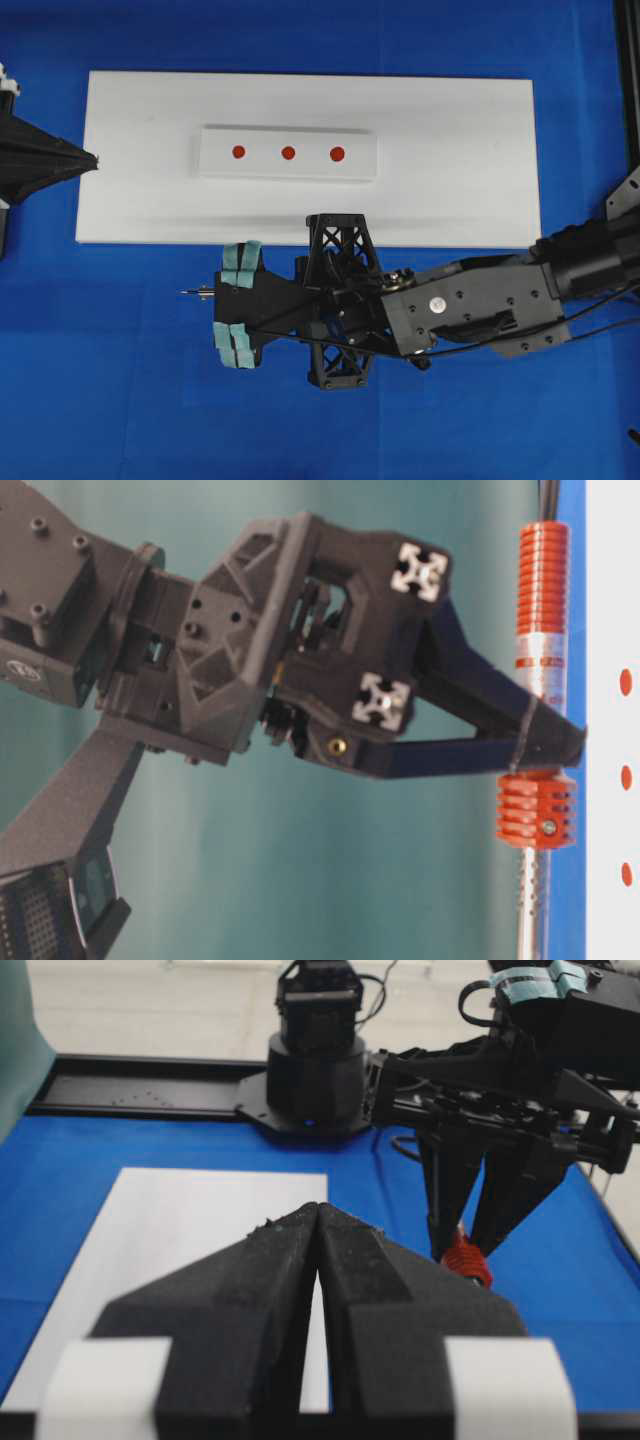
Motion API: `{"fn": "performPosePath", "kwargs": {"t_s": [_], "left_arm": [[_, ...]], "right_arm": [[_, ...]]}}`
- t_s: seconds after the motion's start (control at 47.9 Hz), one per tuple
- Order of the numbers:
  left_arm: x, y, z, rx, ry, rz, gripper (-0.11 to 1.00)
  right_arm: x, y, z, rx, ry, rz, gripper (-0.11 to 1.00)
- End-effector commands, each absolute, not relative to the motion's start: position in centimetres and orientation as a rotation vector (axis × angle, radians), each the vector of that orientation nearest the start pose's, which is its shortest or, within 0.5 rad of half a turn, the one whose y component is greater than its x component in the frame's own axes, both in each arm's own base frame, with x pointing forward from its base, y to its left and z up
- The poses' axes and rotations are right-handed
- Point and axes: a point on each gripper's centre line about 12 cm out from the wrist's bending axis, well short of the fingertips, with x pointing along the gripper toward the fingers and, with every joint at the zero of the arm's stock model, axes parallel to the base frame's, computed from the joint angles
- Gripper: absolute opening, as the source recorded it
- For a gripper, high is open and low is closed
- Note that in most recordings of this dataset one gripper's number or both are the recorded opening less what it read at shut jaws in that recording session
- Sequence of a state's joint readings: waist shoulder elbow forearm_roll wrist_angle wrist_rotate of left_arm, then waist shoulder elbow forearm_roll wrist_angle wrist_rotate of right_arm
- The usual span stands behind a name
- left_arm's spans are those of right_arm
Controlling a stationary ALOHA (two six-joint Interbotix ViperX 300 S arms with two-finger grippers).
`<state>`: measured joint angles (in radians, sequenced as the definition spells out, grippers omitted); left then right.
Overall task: Touch the tip of the soldering iron to the mark.
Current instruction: 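Lower the iron onto the blue table in front of the board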
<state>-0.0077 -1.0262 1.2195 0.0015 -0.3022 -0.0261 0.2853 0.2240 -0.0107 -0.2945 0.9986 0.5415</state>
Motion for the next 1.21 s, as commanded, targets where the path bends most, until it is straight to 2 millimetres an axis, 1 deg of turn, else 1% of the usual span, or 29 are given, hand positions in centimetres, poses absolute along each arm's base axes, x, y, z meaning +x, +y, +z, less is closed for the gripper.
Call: {"fn": "performPosePath", "kwargs": {"t_s": [0.0,0.104,0.209,0.542,0.626,0.814,1.001,1.189], "left_arm": [[18.7,-0.1,29.4,-0.027,-0.124,-0.010,0.00],[18.7,-0.2,29.4,-0.025,-0.124,-0.010,0.00],[18.7,-0.2,29.3,-0.027,-0.121,-0.010,0.00],[18.7,-0.2,29.4,-0.027,-0.123,-0.010,0.00],[18.7,-0.2,29.4,-0.027,-0.123,-0.010,0.00],[18.7,-0.1,29.3,-0.028,-0.121,-0.010,0.00],[18.7,-0.2,29.3,-0.025,-0.121,-0.010,0.00],[18.7,-0.2,29.3,-0.025,-0.120,-0.010,0.00]], "right_arm": [[45.3,10.3,25.2,0.046,1.089,-0.174,0.06],[45.3,10.4,24.3,0.055,1.112,-0.171,0.06],[45.6,10.8,22.5,0.065,1.127,-0.162,0.06],[46.1,11.7,17.6,0.143,1.041,-0.093,0.06],[46.2,11.9,16.0,0.150,1.029,-0.075,0.06],[46.5,12.1,13.3,0.150,1.020,-0.048,0.06],[46.6,12.3,12.0,0.141,1.025,-0.037,0.06],[46.5,12.3,11.7,0.139,1.029,-0.035,0.06]]}}
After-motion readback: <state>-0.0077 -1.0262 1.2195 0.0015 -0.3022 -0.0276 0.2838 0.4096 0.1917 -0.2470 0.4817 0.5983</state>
